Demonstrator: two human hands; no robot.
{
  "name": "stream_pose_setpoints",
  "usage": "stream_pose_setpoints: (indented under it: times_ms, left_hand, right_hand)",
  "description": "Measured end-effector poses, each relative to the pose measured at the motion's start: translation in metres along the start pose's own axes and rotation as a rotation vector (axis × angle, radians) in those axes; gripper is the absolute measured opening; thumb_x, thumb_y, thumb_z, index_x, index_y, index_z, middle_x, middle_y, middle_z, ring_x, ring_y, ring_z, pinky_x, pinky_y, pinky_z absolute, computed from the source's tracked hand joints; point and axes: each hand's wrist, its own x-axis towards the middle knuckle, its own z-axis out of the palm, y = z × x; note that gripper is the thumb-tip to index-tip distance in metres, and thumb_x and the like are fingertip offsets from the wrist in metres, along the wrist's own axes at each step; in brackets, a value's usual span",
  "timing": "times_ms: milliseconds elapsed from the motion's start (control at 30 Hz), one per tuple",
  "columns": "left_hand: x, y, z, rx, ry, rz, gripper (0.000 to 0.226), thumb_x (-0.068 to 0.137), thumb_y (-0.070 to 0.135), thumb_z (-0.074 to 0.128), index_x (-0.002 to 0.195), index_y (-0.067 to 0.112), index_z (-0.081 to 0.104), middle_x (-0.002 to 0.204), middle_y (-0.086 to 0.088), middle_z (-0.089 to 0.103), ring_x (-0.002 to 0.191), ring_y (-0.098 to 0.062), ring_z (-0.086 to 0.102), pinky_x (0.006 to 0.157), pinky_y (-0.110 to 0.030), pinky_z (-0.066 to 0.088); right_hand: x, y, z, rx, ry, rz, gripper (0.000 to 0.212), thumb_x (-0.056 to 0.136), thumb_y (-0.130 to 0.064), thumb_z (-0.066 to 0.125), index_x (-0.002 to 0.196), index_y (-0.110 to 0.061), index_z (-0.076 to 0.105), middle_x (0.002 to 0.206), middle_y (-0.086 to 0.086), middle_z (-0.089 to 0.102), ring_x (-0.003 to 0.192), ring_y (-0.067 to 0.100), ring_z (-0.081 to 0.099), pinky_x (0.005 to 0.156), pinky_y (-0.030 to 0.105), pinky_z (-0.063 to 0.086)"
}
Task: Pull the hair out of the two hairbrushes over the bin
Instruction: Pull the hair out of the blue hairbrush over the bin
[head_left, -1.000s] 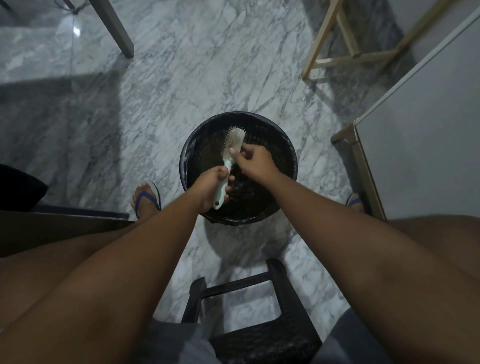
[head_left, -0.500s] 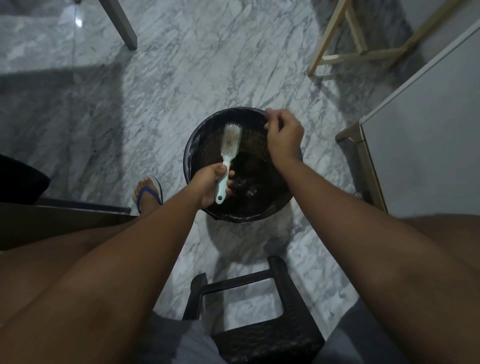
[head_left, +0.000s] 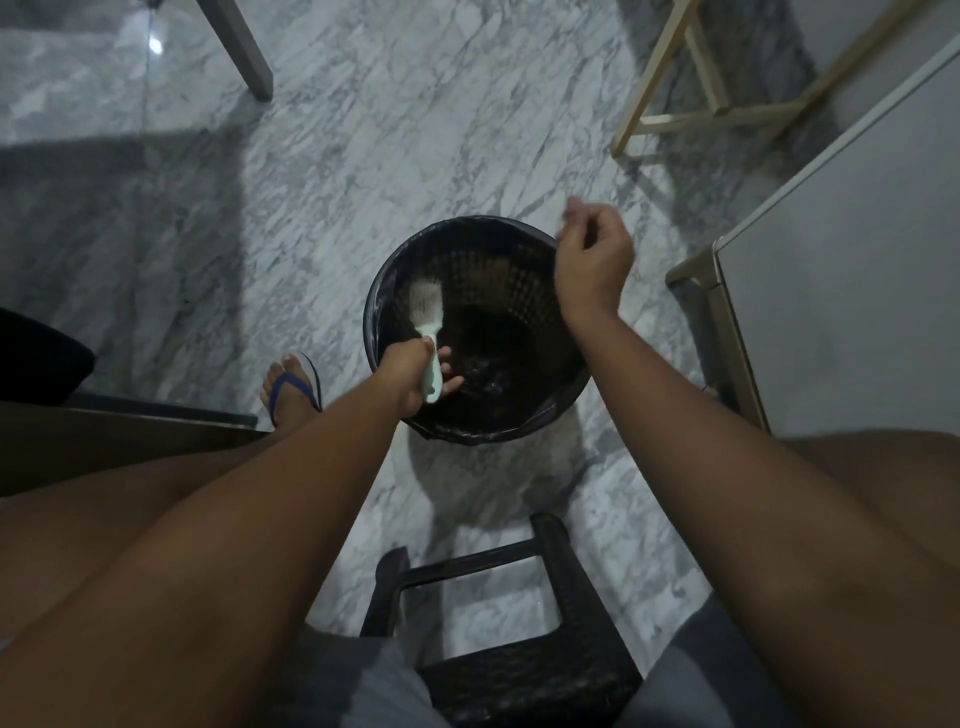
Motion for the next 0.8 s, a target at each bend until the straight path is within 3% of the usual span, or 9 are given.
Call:
stream_pose_setpoints:
  times_ms: [100,167,267,333,400,467,533,633,800]
  left_hand:
    - [-0.002,-0.002,0.003,0.043,-0.076,-0.009,0.034,0.104,0.018,0.039,0.135,0.007,0.049,0.099,-0.003,0.060,0.070,-0.014,0.049,0.063,-0.036,0.052]
    - [-0.007,-0.001,0.007,0.067,-0.108,0.008,0.031,0.105,0.019,0.038,0.131,0.010,0.051,0.100,-0.002,0.060,0.068,-0.013,0.049,0.065,-0.035,0.051]
    - [-0.012,0.001,0.008,0.110,-0.158,0.036,0.024,0.106,0.021,0.037,0.125,0.016,0.051,0.103,-0.001,0.062,0.070,-0.014,0.049,0.065,-0.035,0.051]
    - [-0.013,0.002,0.006,0.147,-0.181,0.059,0.022,0.106,0.022,0.037,0.122,0.019,0.051,0.103,-0.001,0.062,0.072,-0.015,0.050,0.064,-0.035,0.051]
    - [-0.013,0.004,0.002,0.205,-0.195,0.080,0.023,0.105,0.024,0.038,0.122,0.022,0.053,0.101,0.001,0.063,0.074,-0.015,0.051,0.062,-0.033,0.051]
    - [-0.013,0.005,-0.001,0.206,-0.203,0.092,0.023,0.104,0.025,0.039,0.119,0.019,0.056,0.093,0.001,0.061,0.065,-0.013,0.049,0.053,-0.025,0.049]
    - [-0.011,0.007,-0.004,0.134,-0.207,0.110,0.023,0.104,0.023,0.038,0.117,0.015,0.056,0.089,0.000,0.058,0.056,-0.012,0.045,0.046,-0.021,0.043]
    - [-0.010,0.011,-0.007,0.016,-0.237,0.153,0.020,0.104,0.021,0.038,0.109,0.015,0.056,0.089,-0.001,0.057,0.053,-0.011,0.042,0.043,-0.020,0.035]
    - [-0.011,0.015,-0.011,0.002,-0.246,0.167,0.020,0.103,0.020,0.038,0.108,0.015,0.057,0.087,-0.001,0.058,0.053,-0.010,0.043,0.042,-0.019,0.033]
  right_hand:
    - [-0.010,0.021,0.009,-0.336,-0.460,0.126,0.024,0.092,-0.022,0.062,0.109,-0.007,0.067,0.102,0.011,0.071,0.095,0.023,0.067,0.090,0.034,0.054]
    - [-0.020,0.029,0.012,-0.554,-0.736,0.183,0.062,0.086,-0.016,0.067,0.143,-0.006,0.045,0.135,0.018,0.056,0.124,0.031,0.055,0.107,0.036,0.045]
    - [-0.033,0.024,0.017,-0.481,-0.830,0.197,0.108,0.080,-0.009,0.075,0.158,-0.018,0.001,0.161,0.018,0.019,0.148,0.031,0.024,0.117,0.037,0.030]
    - [-0.035,0.027,0.025,-0.444,-0.826,0.146,0.121,0.077,-0.017,0.082,0.157,-0.022,-0.007,0.162,0.016,0.018,0.148,0.029,0.024,0.118,0.039,0.030]
    - [-0.036,0.027,0.031,-0.447,-0.816,0.127,0.111,0.077,-0.025,0.083,0.158,-0.017,0.007,0.146,0.016,0.046,0.131,0.028,0.049,0.110,0.040,0.042]
    - [-0.037,0.030,0.034,-0.435,-0.803,0.122,0.067,0.084,-0.024,0.076,0.143,-0.011,0.049,0.113,0.012,0.069,0.103,0.023,0.066,0.099,0.034,0.050]
    - [-0.042,0.033,0.033,-0.463,-0.821,0.127,0.024,0.091,-0.021,0.069,0.109,-0.008,0.074,0.096,0.010,0.076,0.092,0.019,0.070,0.094,0.031,0.053]
    - [-0.050,0.046,0.030,-0.583,-0.919,0.221,0.017,0.092,-0.017,0.067,0.097,-0.005,0.077,0.096,0.014,0.075,0.090,0.023,0.070,0.088,0.033,0.057]
    - [-0.055,0.059,0.027,-0.776,-0.985,0.265,0.033,0.091,-0.012,0.063,0.122,-0.002,0.065,0.120,0.018,0.065,0.115,0.033,0.062,0.102,0.036,0.049]
